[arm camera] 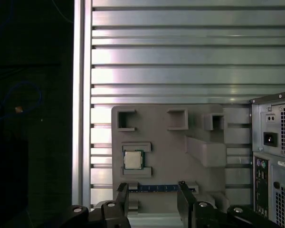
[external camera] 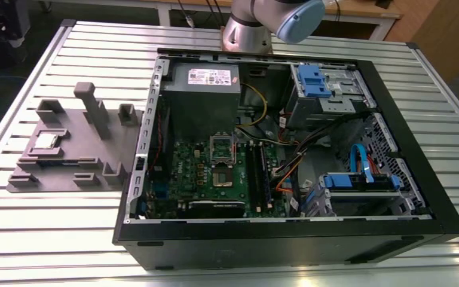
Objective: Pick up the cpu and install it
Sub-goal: 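Pick up the cpu and move it towards the insertion slot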
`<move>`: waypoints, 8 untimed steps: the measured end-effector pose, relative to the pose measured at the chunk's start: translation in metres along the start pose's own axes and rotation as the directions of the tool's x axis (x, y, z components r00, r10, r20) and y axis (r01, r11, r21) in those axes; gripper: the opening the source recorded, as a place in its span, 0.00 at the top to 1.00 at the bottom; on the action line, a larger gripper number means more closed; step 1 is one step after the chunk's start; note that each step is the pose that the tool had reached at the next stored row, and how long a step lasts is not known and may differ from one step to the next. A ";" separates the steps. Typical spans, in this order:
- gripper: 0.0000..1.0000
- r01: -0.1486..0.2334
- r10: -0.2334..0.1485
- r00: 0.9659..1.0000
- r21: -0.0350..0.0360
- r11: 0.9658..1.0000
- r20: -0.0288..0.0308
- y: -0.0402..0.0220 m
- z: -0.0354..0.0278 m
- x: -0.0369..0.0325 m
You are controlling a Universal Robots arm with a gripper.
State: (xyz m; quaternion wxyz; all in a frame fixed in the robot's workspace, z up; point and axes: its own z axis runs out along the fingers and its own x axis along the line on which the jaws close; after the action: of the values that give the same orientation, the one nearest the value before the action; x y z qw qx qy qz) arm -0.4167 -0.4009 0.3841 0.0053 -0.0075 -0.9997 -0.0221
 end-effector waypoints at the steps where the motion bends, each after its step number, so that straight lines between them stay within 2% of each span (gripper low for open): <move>1: 0.47 0.009 -0.009 1.000 0.000 1.000 -0.001 0.0001 0.0003 0.0002; 4: 0.47 0.053 -0.053 0.999 0.001 0.999 -0.002 0.0000 0.0024 0.0012; 8: 0.47 0.065 -0.065 0.998 0.001 0.998 -0.003 -0.0004 0.0072 0.0063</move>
State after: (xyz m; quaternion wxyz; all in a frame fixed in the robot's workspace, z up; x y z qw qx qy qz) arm -0.4230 -0.4008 0.3770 0.0062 0.0250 -0.9994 -0.0216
